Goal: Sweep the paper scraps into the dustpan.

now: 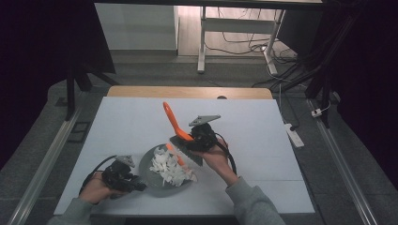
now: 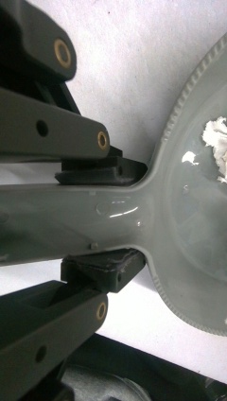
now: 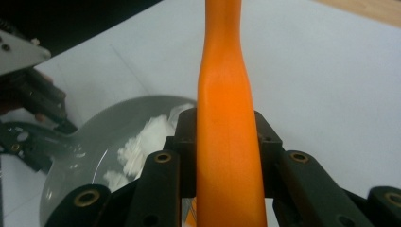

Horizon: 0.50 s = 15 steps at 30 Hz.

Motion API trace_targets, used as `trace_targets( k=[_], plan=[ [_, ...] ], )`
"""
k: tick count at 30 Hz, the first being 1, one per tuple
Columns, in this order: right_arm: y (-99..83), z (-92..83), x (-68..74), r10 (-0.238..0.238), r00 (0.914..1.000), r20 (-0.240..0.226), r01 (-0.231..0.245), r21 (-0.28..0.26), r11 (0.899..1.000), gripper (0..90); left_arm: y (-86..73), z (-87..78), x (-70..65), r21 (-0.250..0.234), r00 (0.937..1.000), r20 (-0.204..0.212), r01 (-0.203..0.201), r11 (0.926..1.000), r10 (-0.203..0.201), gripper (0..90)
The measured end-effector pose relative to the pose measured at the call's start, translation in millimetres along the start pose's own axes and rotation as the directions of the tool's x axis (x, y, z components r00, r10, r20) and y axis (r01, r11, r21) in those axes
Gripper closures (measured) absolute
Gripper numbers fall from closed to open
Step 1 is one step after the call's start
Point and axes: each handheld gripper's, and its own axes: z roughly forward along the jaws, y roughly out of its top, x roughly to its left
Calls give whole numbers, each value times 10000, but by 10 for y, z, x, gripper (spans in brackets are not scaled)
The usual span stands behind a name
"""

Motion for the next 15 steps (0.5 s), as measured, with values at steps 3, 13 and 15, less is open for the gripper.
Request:
trace_targets(
  k=[3,13,15],
  plan=[
    [-62,-49,-31,88,9990,430,-101,306,9995,704,-4,3,-5,10,10000,-2,2,10000,-2,617],
    [-422,-139,-201,979,9756,1966,-1146,754,9906,703,-52,-10,-48,82,9999,4,-105,9999,105,617],
    [-458,-146,-223,1181,9690,2171,-1361,699,9882,703,-70,-12,-60,73,10000,14,-88,9999,88,617]
  ],
)
